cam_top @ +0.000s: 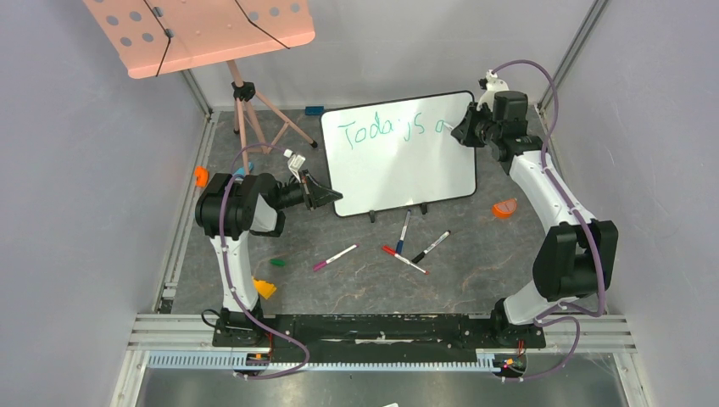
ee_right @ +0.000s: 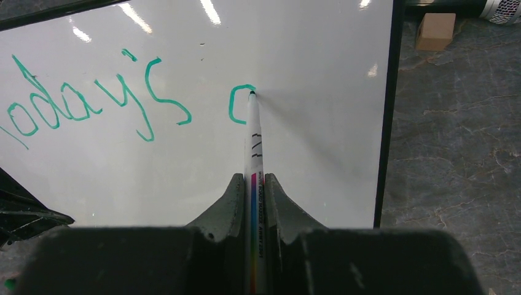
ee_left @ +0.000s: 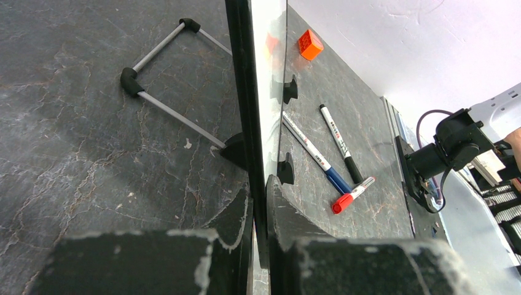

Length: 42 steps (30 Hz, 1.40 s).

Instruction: Write a sentence on the whiteboard

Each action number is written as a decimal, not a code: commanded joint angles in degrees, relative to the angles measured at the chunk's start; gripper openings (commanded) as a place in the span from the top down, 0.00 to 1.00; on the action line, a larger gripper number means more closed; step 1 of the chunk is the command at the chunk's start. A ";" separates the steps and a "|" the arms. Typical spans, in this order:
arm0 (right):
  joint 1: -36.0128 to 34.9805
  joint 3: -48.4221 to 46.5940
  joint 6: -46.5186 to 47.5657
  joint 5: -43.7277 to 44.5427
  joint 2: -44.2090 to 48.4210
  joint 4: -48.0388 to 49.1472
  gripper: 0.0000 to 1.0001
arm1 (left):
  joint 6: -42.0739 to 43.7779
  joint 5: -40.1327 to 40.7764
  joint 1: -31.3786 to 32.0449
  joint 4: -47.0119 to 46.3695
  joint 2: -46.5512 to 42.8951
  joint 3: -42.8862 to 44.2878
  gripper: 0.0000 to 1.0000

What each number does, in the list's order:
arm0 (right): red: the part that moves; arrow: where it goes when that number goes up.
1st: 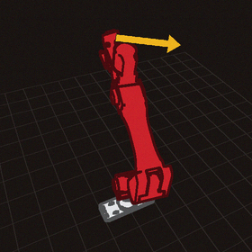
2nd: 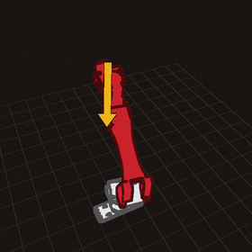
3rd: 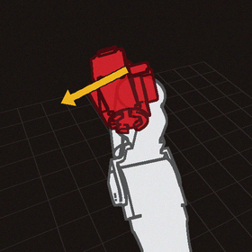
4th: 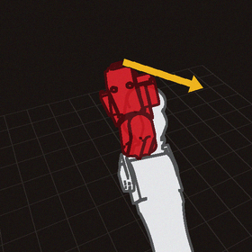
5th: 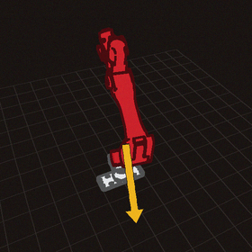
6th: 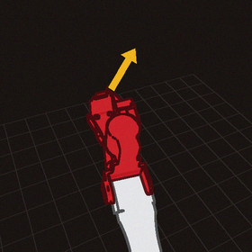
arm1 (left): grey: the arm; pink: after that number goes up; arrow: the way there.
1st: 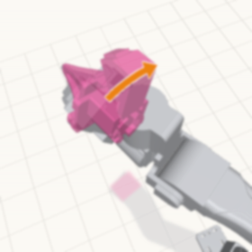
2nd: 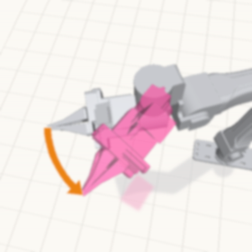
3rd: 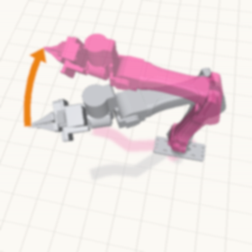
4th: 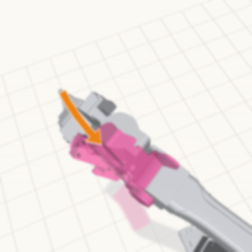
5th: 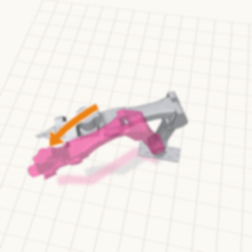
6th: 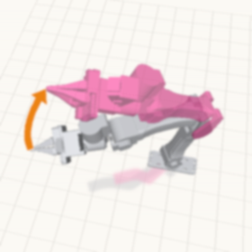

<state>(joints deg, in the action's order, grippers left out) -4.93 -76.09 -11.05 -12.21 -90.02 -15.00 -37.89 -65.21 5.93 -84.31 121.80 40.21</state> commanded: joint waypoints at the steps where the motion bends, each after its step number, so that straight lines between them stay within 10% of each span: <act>1: 0.45 0.08 0.00 0.71 0.15 1.68 1.00 | 4.71 -2.09 0.14 -4.90 0.46 0.84 0.98; 30: 0.62 21.41 -5.05 0.48 24.12 12.45 1.00 | 4.04 0.57 0.02 -4.90 0.61 0.29 0.98; 42: -15.63 25.33 1.04 17.12 29.19 5.61 1.00 | 3.32 1.67 0.04 -4.90 1.26 0.64 0.98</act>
<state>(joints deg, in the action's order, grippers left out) -16.38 -51.11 -12.56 -0.45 -61.19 -8.56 -37.89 -64.69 5.93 -84.53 122.21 40.25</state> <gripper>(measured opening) 0.114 0.107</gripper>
